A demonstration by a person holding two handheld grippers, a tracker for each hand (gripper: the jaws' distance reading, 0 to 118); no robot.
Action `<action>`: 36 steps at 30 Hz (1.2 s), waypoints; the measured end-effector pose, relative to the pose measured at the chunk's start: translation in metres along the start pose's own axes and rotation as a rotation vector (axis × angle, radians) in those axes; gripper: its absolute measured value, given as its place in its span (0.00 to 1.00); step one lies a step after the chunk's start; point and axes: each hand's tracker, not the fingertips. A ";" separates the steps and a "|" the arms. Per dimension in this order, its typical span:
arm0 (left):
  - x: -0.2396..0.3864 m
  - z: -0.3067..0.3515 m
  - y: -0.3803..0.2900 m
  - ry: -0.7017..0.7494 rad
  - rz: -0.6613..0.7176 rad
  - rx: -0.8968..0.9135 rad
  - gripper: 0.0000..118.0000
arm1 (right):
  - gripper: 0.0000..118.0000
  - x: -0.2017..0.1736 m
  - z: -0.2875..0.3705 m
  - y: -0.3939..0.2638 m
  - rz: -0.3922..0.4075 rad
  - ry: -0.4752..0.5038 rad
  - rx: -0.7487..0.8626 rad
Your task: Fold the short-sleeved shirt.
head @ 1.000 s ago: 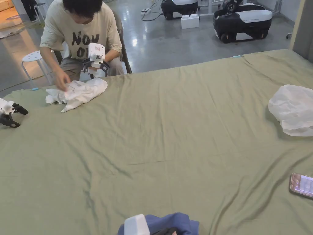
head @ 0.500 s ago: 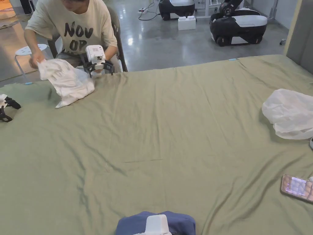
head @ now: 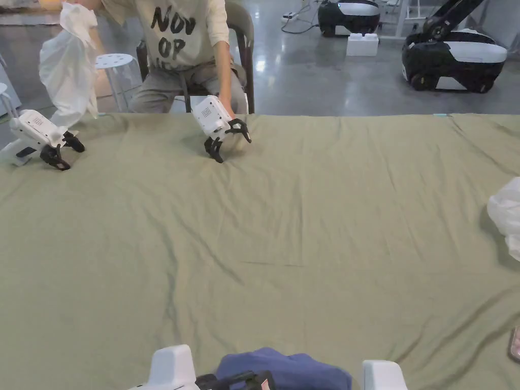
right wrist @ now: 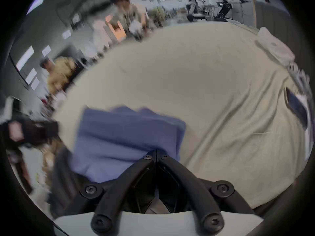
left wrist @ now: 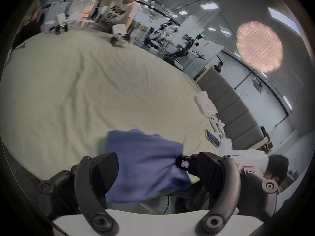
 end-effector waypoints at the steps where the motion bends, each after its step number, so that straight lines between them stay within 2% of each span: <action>1: -0.010 0.004 -0.001 0.005 0.037 0.000 0.84 | 0.00 0.000 -0.013 -0.001 0.058 -0.006 -0.050; 2: -0.020 0.004 -0.001 -0.010 0.077 -0.007 0.85 | 0.00 0.001 -0.021 -0.003 0.085 0.016 -0.056; 3: -0.030 0.004 -0.002 -0.038 0.119 -0.027 0.85 | 0.00 0.001 -0.020 -0.005 0.073 0.027 -0.008; 5: -0.046 -0.001 -0.003 -0.078 0.197 -0.049 0.85 | 0.00 0.000 -0.015 -0.004 0.048 0.028 -0.013; 8: -0.060 -0.022 -0.004 -0.106 0.253 -0.062 0.85 | 0.00 -0.002 -0.016 -0.006 0.060 0.018 -0.015; 12: -0.076 -0.064 -0.005 -0.132 0.301 -0.118 0.84 | 0.00 0.005 -0.016 -0.004 0.034 0.042 -0.021; 13: -0.079 -0.074 -0.006 -0.117 0.327 -0.128 0.82 | 0.00 0.007 -0.016 -0.004 0.018 0.051 -0.023; 14: -0.082 -0.082 -0.008 -0.108 0.343 -0.160 0.74 | 0.00 0.008 -0.016 -0.004 0.004 0.056 -0.024; 15: -0.084 -0.087 -0.009 -0.125 0.350 -0.169 0.57 | 0.00 0.008 -0.016 -0.005 0.001 0.057 -0.023; 16: -0.086 -0.091 -0.011 -0.170 0.375 -0.158 0.50 | 0.00 0.008 -0.016 -0.006 -0.001 0.058 -0.020; 19: -0.084 -0.089 -0.014 -0.120 0.370 -0.144 0.39 | 0.00 0.011 -0.017 -0.010 -0.009 0.064 -0.003; 23: -0.080 -0.088 -0.015 -0.091 0.358 -0.142 0.37 | 0.00 0.013 -0.016 -0.012 -0.030 0.079 0.010; 26: -0.072 -0.082 -0.007 -0.061 0.313 -0.125 0.30 | 0.00 0.011 -0.009 -0.015 -0.043 0.081 0.030; 28: -0.062 -0.061 0.010 -0.063 0.228 -0.043 0.30 | 0.00 0.009 0.014 -0.016 -0.061 0.143 0.126; 31: -0.074 -0.017 0.044 -0.105 0.260 0.045 0.30 | 0.00 0.013 0.048 -0.014 -0.118 0.268 0.235; 36: -0.143 0.059 0.103 0.134 0.192 0.115 0.29 | 0.00 0.022 0.075 -0.012 -0.149 0.247 0.251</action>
